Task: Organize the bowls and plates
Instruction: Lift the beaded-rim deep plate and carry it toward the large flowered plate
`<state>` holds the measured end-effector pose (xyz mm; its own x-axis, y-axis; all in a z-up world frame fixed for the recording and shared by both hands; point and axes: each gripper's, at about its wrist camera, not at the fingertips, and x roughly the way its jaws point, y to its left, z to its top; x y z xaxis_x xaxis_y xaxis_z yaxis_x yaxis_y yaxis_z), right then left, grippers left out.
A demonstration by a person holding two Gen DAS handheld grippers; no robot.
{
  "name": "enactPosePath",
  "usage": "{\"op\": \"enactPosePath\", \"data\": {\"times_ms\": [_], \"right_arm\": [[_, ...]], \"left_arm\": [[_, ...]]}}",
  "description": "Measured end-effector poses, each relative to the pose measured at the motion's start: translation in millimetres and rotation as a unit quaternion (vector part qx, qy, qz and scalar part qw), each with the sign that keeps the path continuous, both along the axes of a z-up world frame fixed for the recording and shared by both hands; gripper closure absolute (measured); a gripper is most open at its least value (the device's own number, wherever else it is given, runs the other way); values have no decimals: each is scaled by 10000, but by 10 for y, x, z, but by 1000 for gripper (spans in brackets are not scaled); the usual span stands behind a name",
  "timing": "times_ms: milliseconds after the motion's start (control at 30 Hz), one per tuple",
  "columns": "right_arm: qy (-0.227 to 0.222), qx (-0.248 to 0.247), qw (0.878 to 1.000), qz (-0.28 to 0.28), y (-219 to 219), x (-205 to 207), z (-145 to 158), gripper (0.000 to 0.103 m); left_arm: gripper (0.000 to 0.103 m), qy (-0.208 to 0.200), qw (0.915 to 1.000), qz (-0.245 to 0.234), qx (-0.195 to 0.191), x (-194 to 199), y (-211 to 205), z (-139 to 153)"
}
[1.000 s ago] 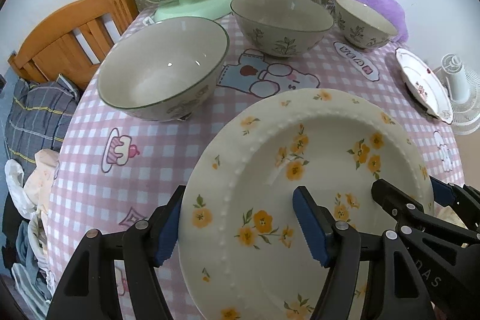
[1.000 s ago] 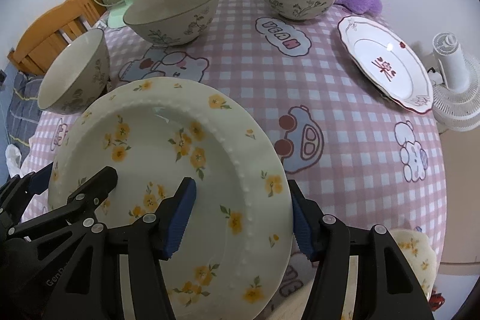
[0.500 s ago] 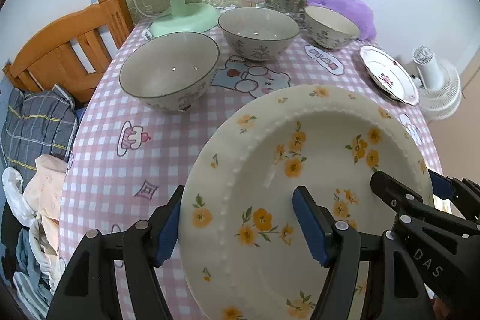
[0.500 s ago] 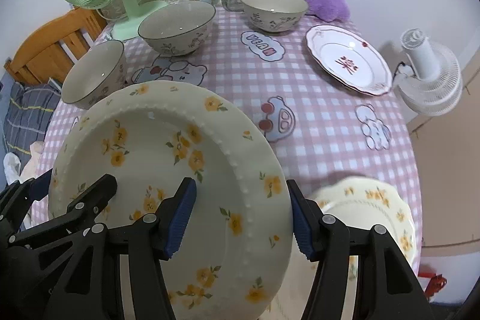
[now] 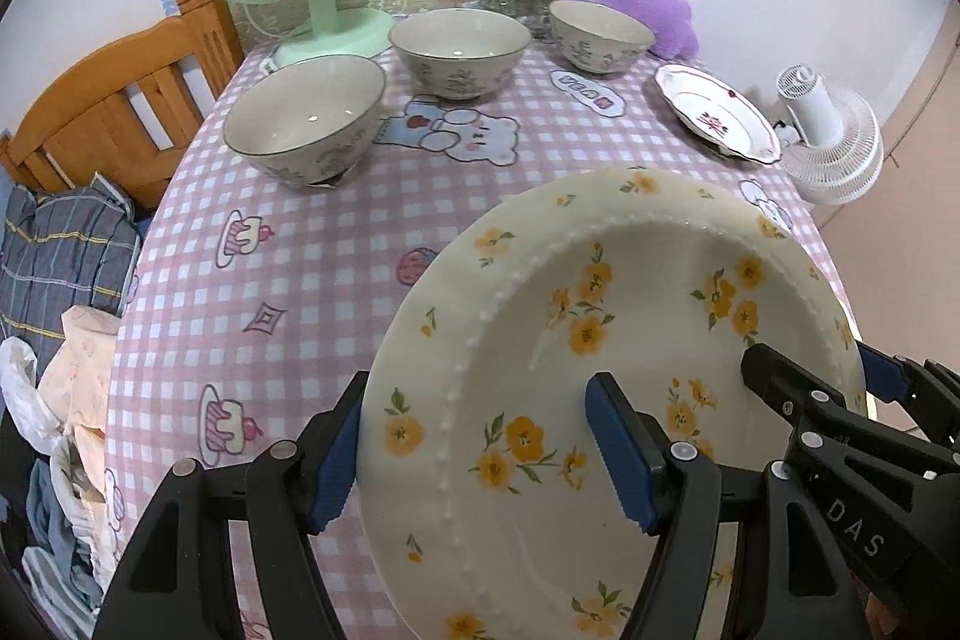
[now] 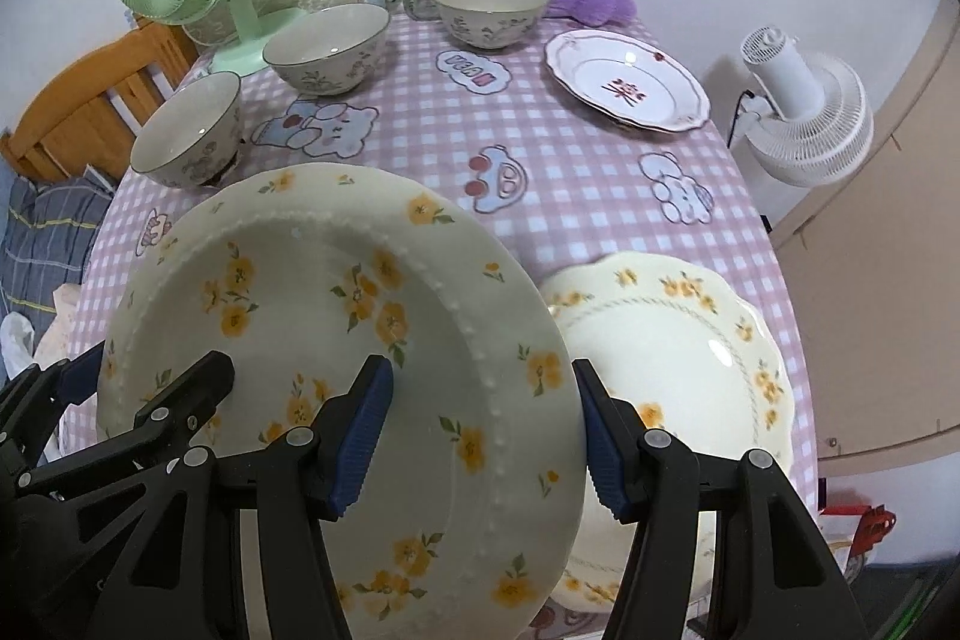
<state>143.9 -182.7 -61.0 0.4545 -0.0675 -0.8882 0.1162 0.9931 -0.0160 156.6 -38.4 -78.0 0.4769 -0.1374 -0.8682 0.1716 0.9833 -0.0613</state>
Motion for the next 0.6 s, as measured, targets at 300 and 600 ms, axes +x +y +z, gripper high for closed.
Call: {"op": "enactPosePath", "data": {"times_ms": [300, 600], "right_arm": [[55, 63, 10000, 10, -448, -144, -56, 40], [250, 67, 9997, 20, -1061, -196, -133, 40]], "left_arm": [[32, 87, 10000, 20, 11, -123, -459, -54], [32, 356, 9993, 51, -142, -196, -1028, -209]]}}
